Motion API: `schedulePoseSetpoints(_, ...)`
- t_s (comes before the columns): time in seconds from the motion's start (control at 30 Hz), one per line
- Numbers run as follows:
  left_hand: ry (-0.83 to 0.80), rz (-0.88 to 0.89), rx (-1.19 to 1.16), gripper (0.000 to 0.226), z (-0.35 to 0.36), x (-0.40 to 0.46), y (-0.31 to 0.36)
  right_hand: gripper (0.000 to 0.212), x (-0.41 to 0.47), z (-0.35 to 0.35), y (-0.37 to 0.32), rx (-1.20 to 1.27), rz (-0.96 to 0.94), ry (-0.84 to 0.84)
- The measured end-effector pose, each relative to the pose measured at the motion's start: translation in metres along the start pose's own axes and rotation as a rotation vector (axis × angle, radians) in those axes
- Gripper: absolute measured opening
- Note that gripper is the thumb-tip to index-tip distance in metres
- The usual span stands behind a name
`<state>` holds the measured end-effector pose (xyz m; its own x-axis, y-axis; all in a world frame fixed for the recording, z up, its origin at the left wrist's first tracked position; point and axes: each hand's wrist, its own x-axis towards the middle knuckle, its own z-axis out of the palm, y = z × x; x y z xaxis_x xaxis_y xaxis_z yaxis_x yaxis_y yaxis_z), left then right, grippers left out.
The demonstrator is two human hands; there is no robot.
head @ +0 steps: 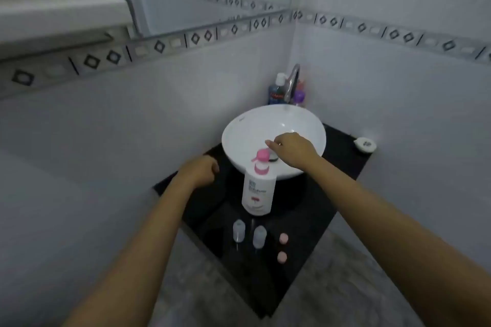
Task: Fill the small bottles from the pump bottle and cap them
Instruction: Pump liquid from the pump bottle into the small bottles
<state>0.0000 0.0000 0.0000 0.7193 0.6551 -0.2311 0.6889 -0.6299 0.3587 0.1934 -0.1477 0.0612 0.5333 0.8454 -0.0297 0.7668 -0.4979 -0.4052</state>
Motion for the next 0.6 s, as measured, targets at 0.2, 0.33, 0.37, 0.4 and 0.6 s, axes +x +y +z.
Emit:
schedulePoseSetpoints(0.2,-0.253,-0.113,-0.427,0.079,0.112,-0.054,-0.009,0.062,0.006,0.033,-0.010,0.434,0.052,0.052)
schedulePoseSetpoints(0.33,-0.109,-0.061,-0.558,0.070,0.153,-0.064,0.004,0.053,0.012,0.040,-0.013,0.524,0.052,0.037)
schedulePoseSetpoints(0.37,-0.075,-0.058,-0.567,0.064,0.158,-0.064,0.008,0.051,0.013,0.041,-0.013,0.530,0.049,0.028)
schedulePoseSetpoints(0.4,-0.045,-0.060,-0.583,0.057,0.162,-0.063,0.011,0.050,0.015,0.042,-0.013,0.537,0.049,0.021)
schedulePoseSetpoints(0.6,0.059,-0.115,-0.647,0.039,0.159,-0.055,0.018,0.040,0.023,0.041,-0.018,0.602,0.003,-0.037)
